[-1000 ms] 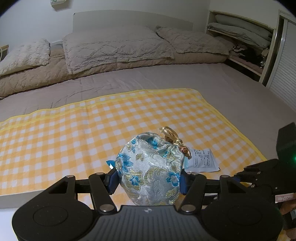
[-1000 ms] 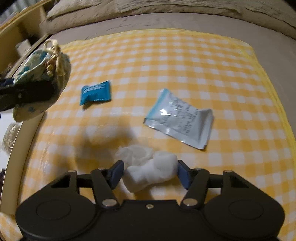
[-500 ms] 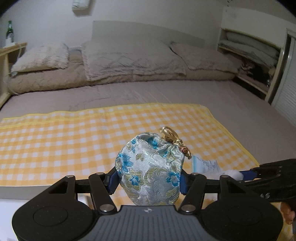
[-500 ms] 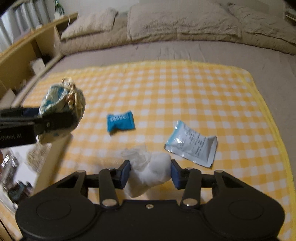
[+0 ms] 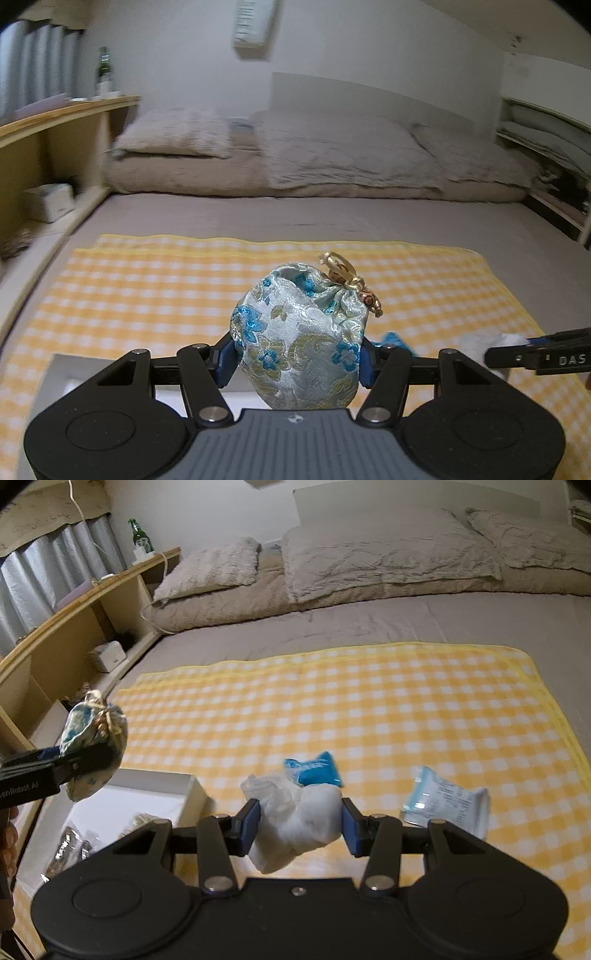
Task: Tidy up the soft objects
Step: 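Carry the floral pouch and white cotton packet over the white box with both tools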
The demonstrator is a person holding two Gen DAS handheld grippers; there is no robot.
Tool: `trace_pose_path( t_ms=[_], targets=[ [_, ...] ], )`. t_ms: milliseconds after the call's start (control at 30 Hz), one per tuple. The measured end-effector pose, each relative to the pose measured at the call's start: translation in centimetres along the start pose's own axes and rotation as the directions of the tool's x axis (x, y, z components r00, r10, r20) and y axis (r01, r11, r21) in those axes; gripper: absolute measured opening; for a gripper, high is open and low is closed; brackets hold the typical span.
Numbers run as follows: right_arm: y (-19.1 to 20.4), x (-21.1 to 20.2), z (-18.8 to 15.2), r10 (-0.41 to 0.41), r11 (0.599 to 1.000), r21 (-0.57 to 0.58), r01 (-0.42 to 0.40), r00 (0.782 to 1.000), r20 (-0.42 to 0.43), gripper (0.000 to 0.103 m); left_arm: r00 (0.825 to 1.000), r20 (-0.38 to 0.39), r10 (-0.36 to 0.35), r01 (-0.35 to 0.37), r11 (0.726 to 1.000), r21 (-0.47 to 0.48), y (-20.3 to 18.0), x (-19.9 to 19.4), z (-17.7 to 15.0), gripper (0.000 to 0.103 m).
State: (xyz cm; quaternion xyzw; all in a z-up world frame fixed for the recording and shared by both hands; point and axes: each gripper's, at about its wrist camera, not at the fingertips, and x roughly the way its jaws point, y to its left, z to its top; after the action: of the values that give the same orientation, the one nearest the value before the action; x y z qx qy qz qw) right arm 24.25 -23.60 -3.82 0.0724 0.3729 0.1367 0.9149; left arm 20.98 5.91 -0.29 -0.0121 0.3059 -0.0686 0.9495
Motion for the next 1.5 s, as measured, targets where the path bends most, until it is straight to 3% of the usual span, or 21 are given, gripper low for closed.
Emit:
trace_pose_path(
  t_ms=[367,700,1033,1267,1367,1500],
  targets=[
    [6.8,2.7,1.0,0.098,0.995,-0.016,-0.098,0.995,-0.017,0.048,0.99,-0.038,0.135,-0.138,0.987,-0.088,8.1,-1.1,-1.2,0.061],
    [13.8,4.8,0.2,0.221,0.97,-0.085,-0.228,0.971,-0.087,0.048,0.969,-0.123,0.213,-0.227,0.967,-0.116,13.6,0.1,-2.8,0.062],
    [20.5,7.4,-3.2,0.302,0.877,-0.29,-0.382,0.909,-0.287,0.049,0.933,-0.279,0.228,-0.277,0.949,-0.15,18.3,4.0,-5.1,0.062],
    [23.7,8.1,-4.9,0.337,0.804,-0.359,-0.475,0.86,-0.383,0.049,0.931,-0.3,0.209,-0.261,0.954,-0.146,19.3,5.9,-5.2,0.062],
    [24.4,8.4,-5.5,0.338,0.779,-0.381,-0.498,0.845,-0.414,0.049,0.927,-0.31,0.213,-0.263,0.956,-0.128,19.1,6.8,-5.3,0.065],
    [24.9,9.3,-6.3,0.327,0.747,-0.402,-0.53,0.819,-0.472,0.049,0.919,-0.328,0.218,-0.263,0.959,-0.1,18.9,7.6,-5.6,0.078]
  ],
)
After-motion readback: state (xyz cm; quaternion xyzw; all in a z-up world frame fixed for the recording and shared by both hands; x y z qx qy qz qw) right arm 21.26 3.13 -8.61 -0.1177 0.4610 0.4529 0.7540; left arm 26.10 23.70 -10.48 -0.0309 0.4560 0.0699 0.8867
